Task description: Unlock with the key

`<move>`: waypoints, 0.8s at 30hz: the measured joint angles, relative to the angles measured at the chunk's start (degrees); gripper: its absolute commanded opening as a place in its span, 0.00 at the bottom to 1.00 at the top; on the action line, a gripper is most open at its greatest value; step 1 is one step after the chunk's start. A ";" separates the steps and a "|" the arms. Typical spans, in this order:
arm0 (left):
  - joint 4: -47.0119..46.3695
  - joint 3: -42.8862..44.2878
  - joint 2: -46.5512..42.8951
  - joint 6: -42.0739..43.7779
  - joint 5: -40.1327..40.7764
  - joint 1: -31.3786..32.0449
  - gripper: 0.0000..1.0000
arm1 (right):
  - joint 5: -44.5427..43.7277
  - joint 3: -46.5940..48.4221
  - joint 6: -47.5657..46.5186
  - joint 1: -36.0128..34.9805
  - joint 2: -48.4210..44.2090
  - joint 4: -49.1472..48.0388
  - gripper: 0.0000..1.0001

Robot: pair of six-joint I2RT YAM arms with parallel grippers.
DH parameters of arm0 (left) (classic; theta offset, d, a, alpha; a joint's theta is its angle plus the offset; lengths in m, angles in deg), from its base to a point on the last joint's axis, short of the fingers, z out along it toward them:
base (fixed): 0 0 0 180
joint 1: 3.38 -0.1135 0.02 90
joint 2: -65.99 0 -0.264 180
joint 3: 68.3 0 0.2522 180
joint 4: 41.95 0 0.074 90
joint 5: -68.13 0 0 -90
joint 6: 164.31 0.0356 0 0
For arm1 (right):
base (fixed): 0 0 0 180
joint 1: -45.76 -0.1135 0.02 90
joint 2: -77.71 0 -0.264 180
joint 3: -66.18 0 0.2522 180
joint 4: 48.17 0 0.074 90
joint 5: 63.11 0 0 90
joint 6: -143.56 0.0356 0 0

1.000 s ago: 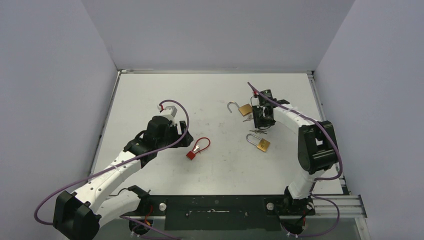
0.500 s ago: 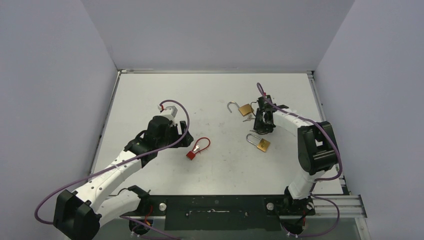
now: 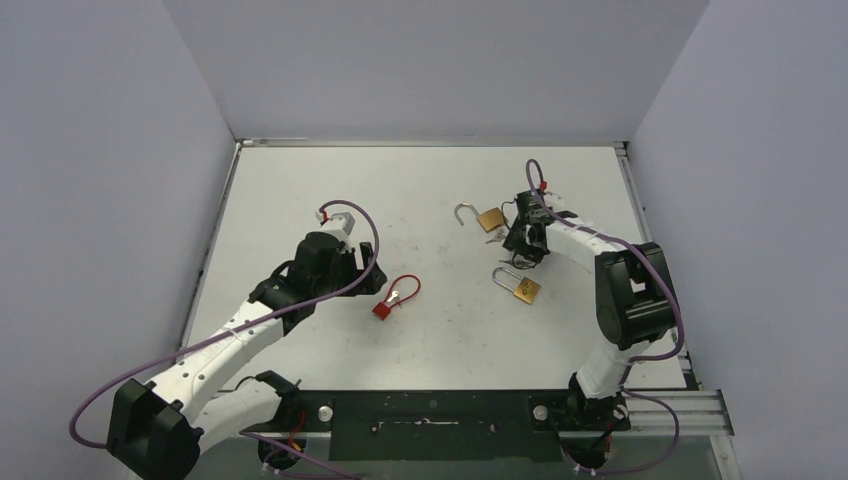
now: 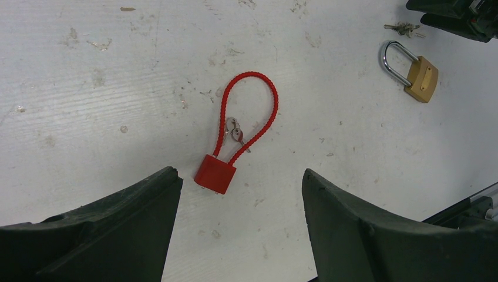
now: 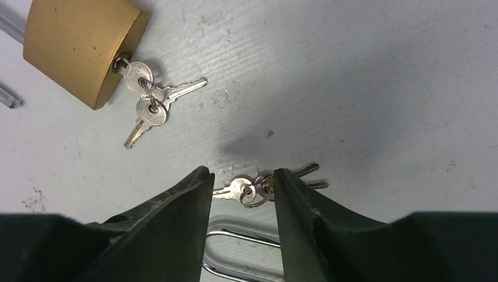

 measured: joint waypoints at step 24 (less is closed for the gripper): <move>-0.48 -1.40 0.04 -0.44 0.00 0.00 0.73 | -0.46 -1.53 7.37 1.79 0.48 1.07 0.00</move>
